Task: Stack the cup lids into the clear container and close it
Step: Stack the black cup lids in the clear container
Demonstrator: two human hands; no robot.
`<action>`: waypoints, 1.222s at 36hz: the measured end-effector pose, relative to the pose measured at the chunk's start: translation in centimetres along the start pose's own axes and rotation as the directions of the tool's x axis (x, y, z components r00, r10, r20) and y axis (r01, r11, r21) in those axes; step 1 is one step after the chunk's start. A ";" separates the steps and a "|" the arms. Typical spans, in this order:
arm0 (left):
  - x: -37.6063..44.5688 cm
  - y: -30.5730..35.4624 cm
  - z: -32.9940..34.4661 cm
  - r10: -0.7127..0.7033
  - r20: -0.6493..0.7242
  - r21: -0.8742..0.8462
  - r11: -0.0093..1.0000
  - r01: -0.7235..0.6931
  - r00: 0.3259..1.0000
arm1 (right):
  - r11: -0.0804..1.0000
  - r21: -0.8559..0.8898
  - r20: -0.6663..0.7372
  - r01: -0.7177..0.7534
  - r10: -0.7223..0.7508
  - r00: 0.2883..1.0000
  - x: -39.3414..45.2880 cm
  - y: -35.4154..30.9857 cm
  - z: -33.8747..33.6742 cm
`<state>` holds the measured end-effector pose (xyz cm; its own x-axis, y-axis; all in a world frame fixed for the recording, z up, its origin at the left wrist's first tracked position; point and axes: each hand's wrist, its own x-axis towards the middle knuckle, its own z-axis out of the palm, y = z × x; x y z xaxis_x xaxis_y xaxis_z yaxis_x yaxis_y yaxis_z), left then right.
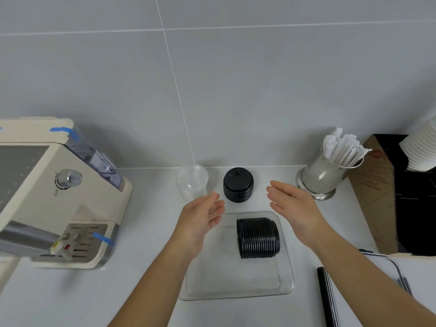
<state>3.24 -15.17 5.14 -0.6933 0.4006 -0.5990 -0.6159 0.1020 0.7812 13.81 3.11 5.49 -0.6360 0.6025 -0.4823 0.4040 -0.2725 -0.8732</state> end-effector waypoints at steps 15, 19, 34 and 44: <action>7.2 2.6 2.5 -0.168 0.025 0.188 0.969 0.160 0.986 | 0.994 -0.086 0.045 -0.061 0.065 0.997 6.4 -1.5 2.3; 9.1 1.8 3.2 -0.204 -0.027 0.208 0.956 0.205 0.979 | 0.984 -0.143 0.048 -0.105 0.113 0.992 8.6 -0.9 2.9; 12.8 0.1 4.3 -0.290 -0.089 0.180 0.936 0.301 0.953 | 0.959 -0.231 0.118 -0.162 0.193 0.974 11.8 1.4 3.4; 13.1 -0.3 4.5 -0.306 -0.113 0.146 0.936 0.320 0.945 | 0.971 -0.095 0.123 -0.219 0.230 0.965 13.2 2.6 3.0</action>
<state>-4.03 -5.84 -2.14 -0.5094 0.2444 -0.8251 -0.7438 0.3570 0.5651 4.55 8.09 -3.37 -0.6020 0.4263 -0.6752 0.5943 -0.3256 -0.7354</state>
